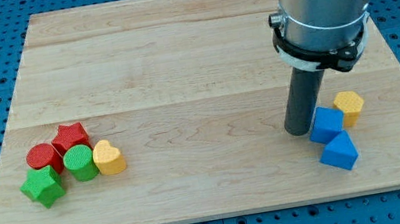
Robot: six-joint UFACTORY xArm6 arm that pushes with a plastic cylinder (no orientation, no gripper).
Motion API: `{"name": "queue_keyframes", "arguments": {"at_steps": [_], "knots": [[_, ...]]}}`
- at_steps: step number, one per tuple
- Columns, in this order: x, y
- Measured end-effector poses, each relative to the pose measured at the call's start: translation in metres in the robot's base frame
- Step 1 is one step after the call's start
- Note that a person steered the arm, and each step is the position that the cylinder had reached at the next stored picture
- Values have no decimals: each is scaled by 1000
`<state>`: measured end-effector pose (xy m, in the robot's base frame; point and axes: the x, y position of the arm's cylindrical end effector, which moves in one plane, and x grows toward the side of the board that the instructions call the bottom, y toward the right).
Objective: Move the yellow heart to the top left of the board
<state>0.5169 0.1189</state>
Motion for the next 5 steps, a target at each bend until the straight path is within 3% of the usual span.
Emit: {"name": "queue_keyframes", "arguments": {"at_steps": [2,5], "knots": [[3,-5],[67,-219]]}}
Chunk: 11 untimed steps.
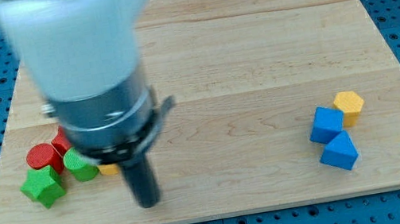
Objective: Move the yellow heart to the top left of the board
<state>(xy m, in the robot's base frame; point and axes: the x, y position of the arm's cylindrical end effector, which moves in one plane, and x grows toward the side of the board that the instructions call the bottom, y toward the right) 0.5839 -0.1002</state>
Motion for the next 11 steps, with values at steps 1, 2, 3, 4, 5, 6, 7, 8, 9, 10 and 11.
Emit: {"name": "queue_keyframes", "arguments": {"at_steps": [1,2,3,4,5,6,7,8,9,10,11], "knots": [[-78,-15],[-117,-8],[-86,37],[-46,6],[-77,-61],[-130,-41],[-162,-36],[-221,-36],[-236,-21],[-235,-20],[-228,-6]]}}
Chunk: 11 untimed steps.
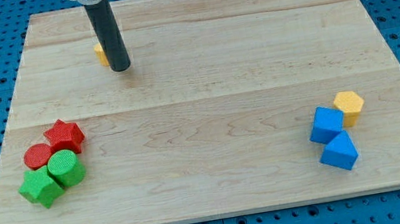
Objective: Move the yellow heart to the top left of the board
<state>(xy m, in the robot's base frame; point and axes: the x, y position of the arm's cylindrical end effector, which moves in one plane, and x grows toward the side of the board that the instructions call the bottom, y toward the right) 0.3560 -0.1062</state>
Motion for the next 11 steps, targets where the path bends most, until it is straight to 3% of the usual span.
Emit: {"name": "queue_keyframes", "arguments": {"at_steps": [2,3,4,5,6,7,8,9,10,11], "knots": [[-31,-30],[-45,-6],[-67,-59],[-55,-49],[-70,-87],[-51,-62],[-62,-94],[-106,-96],[-83,-81],[-62,-123]]}}
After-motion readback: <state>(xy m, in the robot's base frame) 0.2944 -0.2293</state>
